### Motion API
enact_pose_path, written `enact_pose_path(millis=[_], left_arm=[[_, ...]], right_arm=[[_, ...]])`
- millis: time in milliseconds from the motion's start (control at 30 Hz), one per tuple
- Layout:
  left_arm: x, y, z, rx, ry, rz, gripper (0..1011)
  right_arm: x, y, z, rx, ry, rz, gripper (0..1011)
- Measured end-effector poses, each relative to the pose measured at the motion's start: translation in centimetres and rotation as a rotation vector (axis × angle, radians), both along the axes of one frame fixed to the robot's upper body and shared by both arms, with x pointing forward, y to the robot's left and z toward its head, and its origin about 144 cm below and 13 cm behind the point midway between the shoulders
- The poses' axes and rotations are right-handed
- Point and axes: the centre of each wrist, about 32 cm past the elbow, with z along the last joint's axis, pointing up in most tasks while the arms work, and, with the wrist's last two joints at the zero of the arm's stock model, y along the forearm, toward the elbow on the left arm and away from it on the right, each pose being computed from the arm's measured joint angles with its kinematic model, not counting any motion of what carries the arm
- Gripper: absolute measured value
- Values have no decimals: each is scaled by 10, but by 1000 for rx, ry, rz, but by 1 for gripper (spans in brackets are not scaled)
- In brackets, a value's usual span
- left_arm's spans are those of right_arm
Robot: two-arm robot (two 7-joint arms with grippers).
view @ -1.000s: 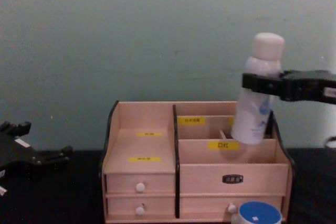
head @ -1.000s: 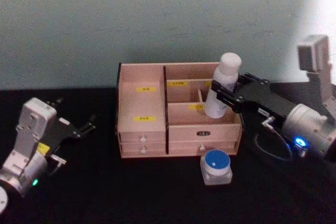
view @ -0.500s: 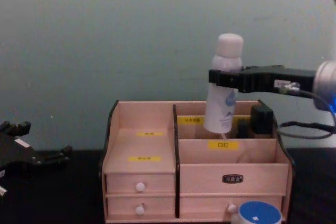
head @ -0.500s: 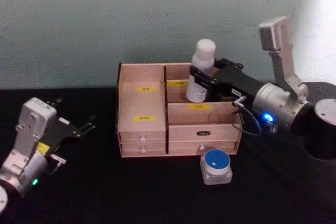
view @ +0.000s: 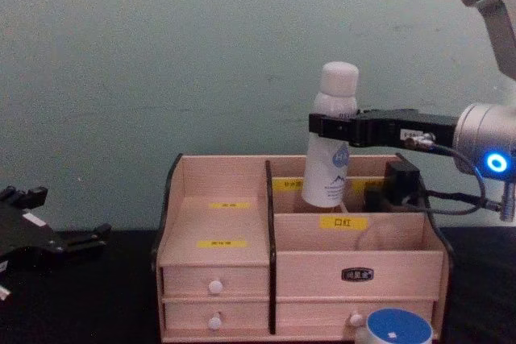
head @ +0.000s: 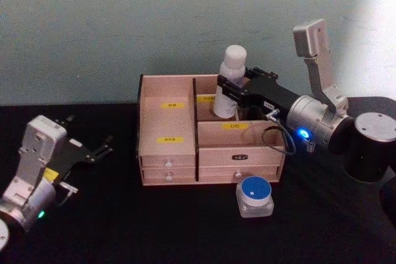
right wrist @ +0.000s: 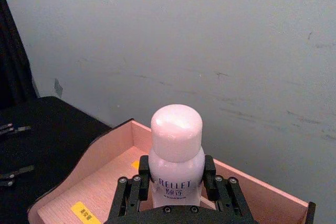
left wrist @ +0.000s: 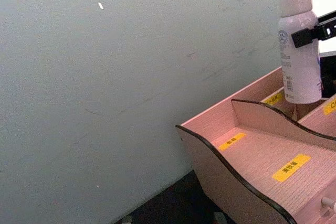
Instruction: Pick up the facial cleanser and watermelon frost from the table and place them into the tiered storage box.
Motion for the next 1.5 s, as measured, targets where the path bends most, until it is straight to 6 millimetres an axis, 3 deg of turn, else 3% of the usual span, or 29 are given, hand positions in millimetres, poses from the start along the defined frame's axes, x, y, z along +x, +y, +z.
enact_pose_path(millis=[1067, 1500], left_arm=[[0, 0, 0, 0, 0, 0, 1001], [0, 0, 0, 0, 0, 0, 1001]], right_arm=[[15, 13, -35, -54, 65, -13, 600], [16, 13, -40, -63, 78, -23, 600]])
